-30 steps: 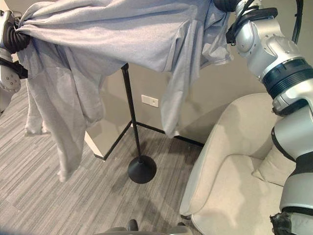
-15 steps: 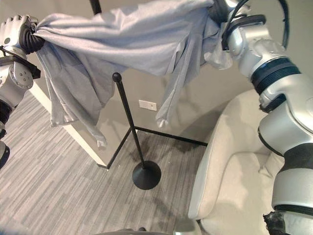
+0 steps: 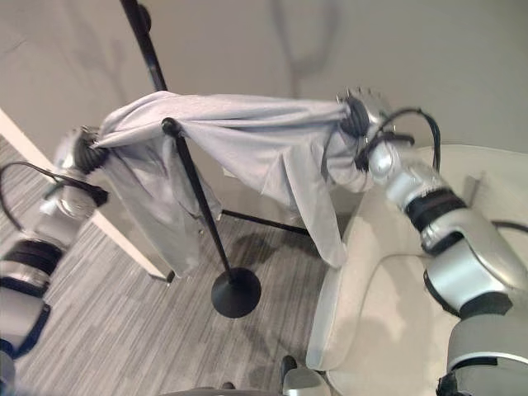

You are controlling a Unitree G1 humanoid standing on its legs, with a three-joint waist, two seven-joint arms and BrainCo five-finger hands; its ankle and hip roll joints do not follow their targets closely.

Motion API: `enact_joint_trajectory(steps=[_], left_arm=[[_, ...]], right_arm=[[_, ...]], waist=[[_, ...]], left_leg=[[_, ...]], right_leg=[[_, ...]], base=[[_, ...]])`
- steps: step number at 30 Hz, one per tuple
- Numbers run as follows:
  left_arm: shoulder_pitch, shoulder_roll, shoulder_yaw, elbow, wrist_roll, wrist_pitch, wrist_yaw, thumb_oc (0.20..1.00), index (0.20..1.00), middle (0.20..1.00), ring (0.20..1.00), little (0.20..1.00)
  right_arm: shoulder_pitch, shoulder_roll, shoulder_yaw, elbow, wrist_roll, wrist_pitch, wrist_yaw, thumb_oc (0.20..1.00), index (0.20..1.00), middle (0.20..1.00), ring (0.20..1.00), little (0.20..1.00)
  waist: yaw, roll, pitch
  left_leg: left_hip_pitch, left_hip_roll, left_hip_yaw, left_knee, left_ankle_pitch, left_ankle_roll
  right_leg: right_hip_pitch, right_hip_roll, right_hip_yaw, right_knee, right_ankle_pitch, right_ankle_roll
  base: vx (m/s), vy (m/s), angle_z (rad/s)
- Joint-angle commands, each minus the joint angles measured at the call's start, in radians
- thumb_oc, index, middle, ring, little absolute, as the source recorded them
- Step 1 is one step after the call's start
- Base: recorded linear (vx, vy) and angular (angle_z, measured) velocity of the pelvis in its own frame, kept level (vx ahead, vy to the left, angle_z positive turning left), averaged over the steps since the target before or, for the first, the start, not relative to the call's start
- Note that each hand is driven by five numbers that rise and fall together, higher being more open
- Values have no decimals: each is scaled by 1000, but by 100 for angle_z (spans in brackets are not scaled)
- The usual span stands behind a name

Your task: Hang the clothes on the sofa on the clothes rack.

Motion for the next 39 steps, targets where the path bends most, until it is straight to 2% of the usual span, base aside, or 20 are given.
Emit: enact_joint_trajectory(steps=[1,4,5,8,9,10,12,14,15,17,18,19,20,21,25,28,31,33,35,39], left_arm=[[95,-3,103,77,23,42,7,200,200,200,200,200],[175,-100,149,71,5,40,1,200,200,200,200,200],[176,-100,148,71,5,40,1,200,200,200,200,200],[247,-269,211,-11,-64,8,-24,200,200,200,200,200],[247,-270,211,-11,-64,8,-24,420,420,420,420,420],[279,-389,267,-89,-162,-20,-64,1000,1000,1000,1000,1000],[317,-530,337,-109,-363,-30,-104,1000,1000,1000,1000,1000],[368,-645,373,-153,-520,-13,-180,1000,1000,1000,1000,1000],[368,-645,373,-153,-520,-13,-180,1000,1000,1000,1000,1000],[441,-675,347,-151,-554,7,-247,1000,1000,1000,1000,1000],[494,-676,350,-77,-577,14,-287,1000,1000,1000,1000,1000],[496,-675,348,-76,-577,13,-288,1000,1000,1000,1000,1000],[578,-660,407,-12,-631,30,-338,1000,1000,1000,1000,1000],[579,-660,407,-12,-631,30,-338,1000,1000,1000,1000,1000],[641,-597,554,109,-670,16,-325,1000,1000,1000,1000,1000],[676,-558,604,215,-660,-19,-314,1000,1000,1000,1000,1000],[691,-532,629,290,-659,-37,-303,1000,1000,1000,1000,1000],[707,-511,705,458,-695,-46,-298,1000,1000,1000,1000,1000],[720,-510,746,560,-712,-35,-303,1000,1000,1000,1000,1000],[720,-532,715,727,-681,-4,-337,1000,1000,1000,1000,1000]], right_arm=[[111,-26,-163,25,8,24,-27,200,200,200,200,200],[266,77,-300,-63,10,25,-25,200,200,200,200,200],[267,77,-301,-64,10,26,-25,200,200,200,200,200],[420,234,-376,-137,-2,8,-2,200,200,200,200,200],[420,234,-376,-137,-2,8,-2,200,200,200,200,200],[490,311,-383,-167,33,-14,24,1000,1000,1000,1000,1000],[586,406,-401,-200,158,-34,63,1000,1000,1000,1000,1000],[674,452,-394,-234,250,-27,127,1000,1000,1000,1000,1000],[674,452,-394,-234,250,-27,127,1000,1000,1000,1000,1000],[754,496,-401,-273,362,-12,188,1000,1000,1000,1000,1000],[807,551,-438,-273,488,-2,221,1000,1000,1000,1000,1000],[809,551,-439,-274,489,-1,222,1000,1000,1000,1000,1000],[884,614,-534,-276,695,42,260,1000,1000,1000,1000,1000],[885,614,-534,-276,695,42,260,1000,1000,1000,1000,1000],[959,590,-776,-318,595,23,220,1000,1000,1000,1000,1000],[1004,573,-880,-290,484,-29,193,1000,1000,1000,1000,1000],[1017,569,-940,-242,486,-48,173,1000,1000,1000,1000,1000],[1025,609,-1101,-134,609,-26,140,1000,1000,1000,1000,1000],[1024,615,-1217,44,660,-11,123,1000,1000,1000,1000,1000],[998,569,-1305,564,759,5,173,1000,1000,1000,1000,1000]], waist=[[-1,-33,-82],[-7,-31,-100],[-7,-31,-102],[-17,-20,-128],[-17,-20,-130],[-26,-16,-150],[-35,-8,-183],[-37,-2,-209],[-37,-2,-209],[-30,1,-223],[-25,0,-241],[-24,0,-243],[-15,-10,-284],[-15,-8,-284],[-19,-1,-309],[-21,4,-312],[-25,4,-313],[-33,-6,-329],[-33,-9,-342],[-25,-10,-356]], left_leg=[[-18,4,-40,-33,83,-15],[-32,2,-39,-33,82,-15],[-33,2,-39,-33,82,-15],[-51,3,-38,-33,85,-16],[-53,3,-38,-33,85,-16],[-59,5,-38,-33,86,-19],[-69,6,-33,-33,87,-22],[-68,7,-33,-33,83,-24],[-68,7,-33,-33,83,-24],[-61,9,-36,-33,74,-26],[-61,11,-37,-33,72,-29],[-60,11,-36,-33,70,-29],[-63,12,-33,-33,69,-34],[-58,13,-33,-33,60,-34],[-62,14,-41,-33,55,-37],[-65,17,-44,-33,56,-43],[-66,19,-40,-33,55,-47],[-73,16,-37,-33,54,-50],[-75,15,-39,-33,49,-51],[-74,17,-41,-33,43,-53]], right_leg=[[27,-69,84,-13,24,41],[14,-68,91,-20,23,42],[13,-68,91,-20,23,42],[-15,-65,101,-22,15,44],[-16,-65,101,-22,15,44],[-27,-64,106,-22,17,45],[-42,-63,119,-22,27,46],[-47,-63,125,-22,33,46],[-47,-63,125,-22,33,46],[-45,-62,128,-22,32,46],[-50,-62,127,-22,34,47],[-49,-61,128,-22,33,47],[-60,-63,127,-22,42,47],[-55,-61,127,-22,34,48],[-68,-61,128,-22,37,46],[-79,-59,123,-22,34,46],[-85,-57,125,-22,34,46],[-95,-57,130,-22,42,48],[-96,-55,133,-22,41,48],[-94,-50,141,-22,40,45]], base=[[17,-35,5],[2,-9,1],[0,0,0],[0,0,0],[0,0,0],[0,0,0],[-3,3,-2],[-9,14,-9],[1,14,-6],[0,0,0],[8,-6,-3],[8,-8,-9],[31,0,-10],[-10,3,-7],[6,14,-3],[-2,8,0],[2,0,-4],[23,-14,-4],[44,-15,-2],[27,-7,0]])
